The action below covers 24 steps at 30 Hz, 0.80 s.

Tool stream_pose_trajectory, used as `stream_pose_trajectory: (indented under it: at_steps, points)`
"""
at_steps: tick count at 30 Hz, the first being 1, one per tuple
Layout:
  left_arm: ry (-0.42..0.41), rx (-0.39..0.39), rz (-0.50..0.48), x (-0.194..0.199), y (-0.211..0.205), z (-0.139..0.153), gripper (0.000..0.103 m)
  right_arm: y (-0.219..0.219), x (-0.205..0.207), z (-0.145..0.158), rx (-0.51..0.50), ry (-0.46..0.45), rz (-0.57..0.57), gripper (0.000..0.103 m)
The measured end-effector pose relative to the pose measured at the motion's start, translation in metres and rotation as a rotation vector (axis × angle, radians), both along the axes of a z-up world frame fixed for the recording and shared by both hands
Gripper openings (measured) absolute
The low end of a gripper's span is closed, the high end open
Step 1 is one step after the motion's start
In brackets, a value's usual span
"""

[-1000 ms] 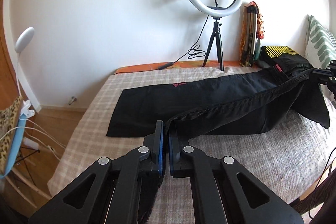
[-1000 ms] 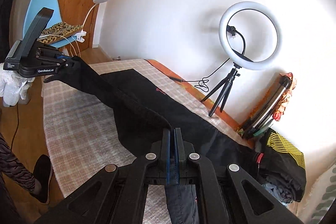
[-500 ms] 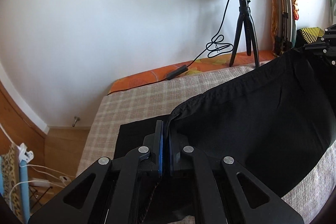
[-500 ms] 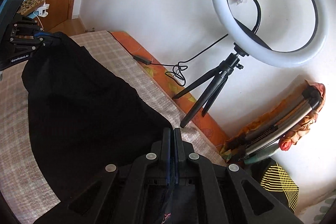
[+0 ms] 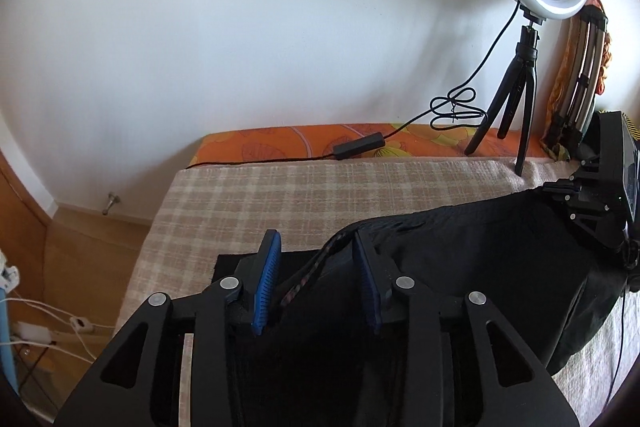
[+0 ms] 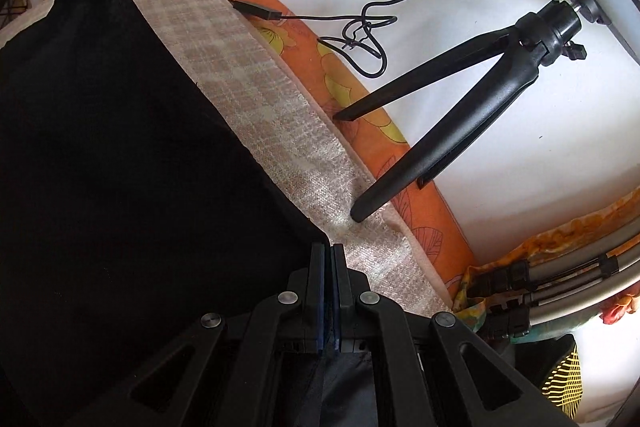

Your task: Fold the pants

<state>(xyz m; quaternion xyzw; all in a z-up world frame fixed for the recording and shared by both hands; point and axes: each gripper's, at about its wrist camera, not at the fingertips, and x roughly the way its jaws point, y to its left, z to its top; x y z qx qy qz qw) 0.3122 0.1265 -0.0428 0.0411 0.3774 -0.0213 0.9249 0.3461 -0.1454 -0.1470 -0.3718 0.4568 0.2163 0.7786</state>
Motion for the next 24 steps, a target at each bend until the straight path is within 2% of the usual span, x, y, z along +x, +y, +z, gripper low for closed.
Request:
stream_pose_trajectory:
  at_steps: [2,6,7,8,9,10,14,17,20,22,24]
  points:
    - [-0.018,0.000,0.044,-0.010,0.021,0.011,0.038,0.003,0.003,-0.005,-0.017,0.002,0.011,0.000]
    - [-0.037,-0.057,0.123,-0.042,0.063,0.024,0.038,0.007,0.005,-0.008,-0.044,0.005,0.027,0.000]
    - [-0.031,-0.063,0.133,-0.052,0.069,0.023,0.038,0.007,0.005,-0.005,-0.047,0.001,0.029,0.003]
    - [-0.016,-0.066,0.135,-0.060,0.073,0.018,0.038,0.008,0.003,0.000,-0.042,-0.005,0.029,0.013]
    - [0.009,-0.072,0.134,-0.066,0.076,0.011,0.038,0.008,0.001,0.009,-0.028,-0.016,0.027,0.031]
    - [0.035,-0.085,0.129,-0.072,0.078,0.003,0.038,0.008,0.000,0.019,-0.011,-0.037,0.023,0.037]
    - [0.113,-0.144,0.113,-0.081,0.074,-0.032,0.038,-0.004,-0.020,0.077,0.137,-0.064,-0.017,0.043]
    - [0.158,-0.169,0.112,-0.077,0.068,-0.054,0.041,-0.009,-0.051,0.113,0.240,-0.038,-0.006,0.048]
    - [0.183,-0.192,0.134,-0.071,0.065,-0.068,0.042,-0.020,-0.093,0.134,0.276,-0.051,0.013,0.058]
    - [0.202,-0.225,0.139,-0.065,0.064,-0.076,0.042,-0.034,-0.111,0.144,0.298,-0.059,-0.001,0.059]
    - [0.216,-0.209,0.141,-0.061,0.059,-0.085,0.042,-0.059,-0.124,0.151,0.329,-0.052,-0.040,0.060]
